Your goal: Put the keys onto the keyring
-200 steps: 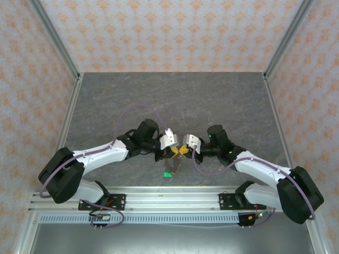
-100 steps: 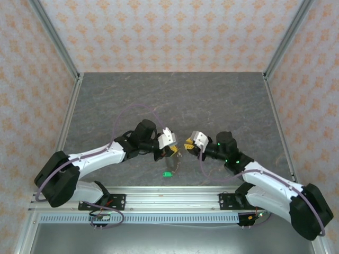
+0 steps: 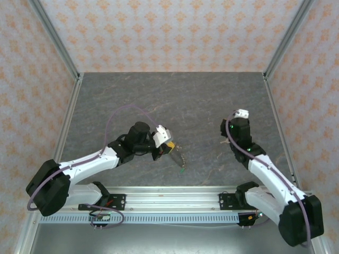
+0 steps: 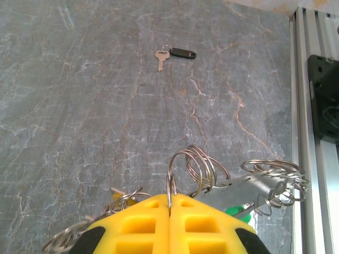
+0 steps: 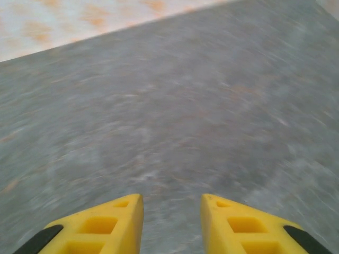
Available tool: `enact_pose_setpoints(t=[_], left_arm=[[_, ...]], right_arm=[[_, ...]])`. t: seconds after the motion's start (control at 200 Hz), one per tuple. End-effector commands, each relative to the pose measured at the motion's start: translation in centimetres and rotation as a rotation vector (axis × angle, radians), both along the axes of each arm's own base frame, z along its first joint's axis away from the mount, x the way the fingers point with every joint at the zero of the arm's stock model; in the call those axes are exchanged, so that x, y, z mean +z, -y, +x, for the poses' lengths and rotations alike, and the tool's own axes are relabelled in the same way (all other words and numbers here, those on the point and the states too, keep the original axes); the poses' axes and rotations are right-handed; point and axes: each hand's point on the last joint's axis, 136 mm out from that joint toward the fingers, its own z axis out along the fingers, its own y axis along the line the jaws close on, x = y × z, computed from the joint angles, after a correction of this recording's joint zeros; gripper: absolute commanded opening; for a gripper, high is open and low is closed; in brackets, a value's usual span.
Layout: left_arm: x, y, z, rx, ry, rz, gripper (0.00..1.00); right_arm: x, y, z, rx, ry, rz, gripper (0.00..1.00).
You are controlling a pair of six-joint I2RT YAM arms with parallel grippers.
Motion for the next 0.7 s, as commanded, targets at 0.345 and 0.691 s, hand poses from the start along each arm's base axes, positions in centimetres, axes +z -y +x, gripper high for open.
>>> enact_pose_setpoints(t=[0.345, 0.691], left_arm=[[1.0, -0.9, -0.2, 0.064, 0.022, -0.049, 0.0], [0.1, -0.9, -0.4, 0.054, 0.001, -0.023, 0.0]], right_arm=[[-10.3, 3.2, -2.2, -0.207, -0.445, 0.172, 0.34], [-12.2, 3.1, -1.7, -0.219, -0.523, 0.186, 0.34]])
